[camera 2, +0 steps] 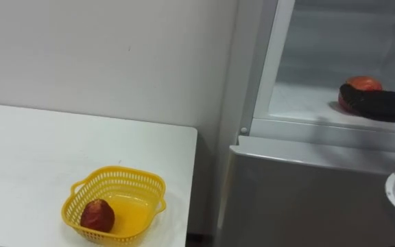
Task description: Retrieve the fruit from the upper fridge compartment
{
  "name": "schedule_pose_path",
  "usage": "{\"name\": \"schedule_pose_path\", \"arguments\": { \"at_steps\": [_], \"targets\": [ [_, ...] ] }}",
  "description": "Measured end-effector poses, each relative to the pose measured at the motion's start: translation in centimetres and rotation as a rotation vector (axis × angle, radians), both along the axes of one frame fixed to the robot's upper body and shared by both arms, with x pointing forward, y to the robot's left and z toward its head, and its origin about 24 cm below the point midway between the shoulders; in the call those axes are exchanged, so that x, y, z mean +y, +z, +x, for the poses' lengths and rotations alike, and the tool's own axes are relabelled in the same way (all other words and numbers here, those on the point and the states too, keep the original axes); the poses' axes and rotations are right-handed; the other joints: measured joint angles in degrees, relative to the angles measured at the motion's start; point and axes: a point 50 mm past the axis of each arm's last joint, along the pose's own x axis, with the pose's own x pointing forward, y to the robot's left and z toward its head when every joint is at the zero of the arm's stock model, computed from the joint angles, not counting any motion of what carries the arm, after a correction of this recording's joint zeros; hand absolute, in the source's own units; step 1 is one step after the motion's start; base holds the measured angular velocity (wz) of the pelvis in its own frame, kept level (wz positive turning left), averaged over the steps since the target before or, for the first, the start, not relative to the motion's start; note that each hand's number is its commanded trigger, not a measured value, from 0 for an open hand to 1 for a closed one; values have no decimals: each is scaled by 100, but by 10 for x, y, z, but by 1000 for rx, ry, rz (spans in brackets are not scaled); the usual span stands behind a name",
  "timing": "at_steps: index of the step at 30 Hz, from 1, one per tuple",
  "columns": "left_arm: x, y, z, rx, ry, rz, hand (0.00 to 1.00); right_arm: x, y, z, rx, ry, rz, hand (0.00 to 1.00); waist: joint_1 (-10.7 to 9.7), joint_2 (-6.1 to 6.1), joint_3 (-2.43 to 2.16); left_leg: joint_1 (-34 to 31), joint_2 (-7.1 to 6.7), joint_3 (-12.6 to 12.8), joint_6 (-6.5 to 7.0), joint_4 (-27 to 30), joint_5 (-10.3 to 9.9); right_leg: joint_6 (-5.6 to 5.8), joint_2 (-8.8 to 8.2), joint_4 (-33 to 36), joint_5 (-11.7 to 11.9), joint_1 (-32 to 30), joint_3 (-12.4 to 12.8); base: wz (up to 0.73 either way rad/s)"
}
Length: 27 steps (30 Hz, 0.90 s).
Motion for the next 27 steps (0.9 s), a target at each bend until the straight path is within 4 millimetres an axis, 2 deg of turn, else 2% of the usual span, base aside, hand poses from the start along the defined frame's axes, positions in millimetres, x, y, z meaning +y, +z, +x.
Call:
{"name": "schedule_pose_path", "arguments": {
  "at_steps": [3,8,18,27],
  "targets": [
    [7,2,1,3,-5,16,0,-10,2,4,10,1,57,0,5,-41,-29,10,1,-18,-1,11,1,0,-1,-4,0,15,-25,4],
    [13,4,-4,26,35,40,0,-19,-12,8,107,-6,93,0,-2,-147,-65,18,-3,-37,-1,17,1,0,-4,-26,0,70,-58,4],
    [16,5,-6,49,53,60,0,-37,-51,14,309,-11,200,0,1,-206,-36,0,-20,-100,-2,24,1,-3,-23,-18,-5,94,-143,3],
    [17,6,-5,51,55,66,0,-37,-44,19,310,21,201,0,-13,-205,-35,-1,-22,-105,-1,41,1,-2,-21,-31,-11,85,-140,0]
  ]
}}
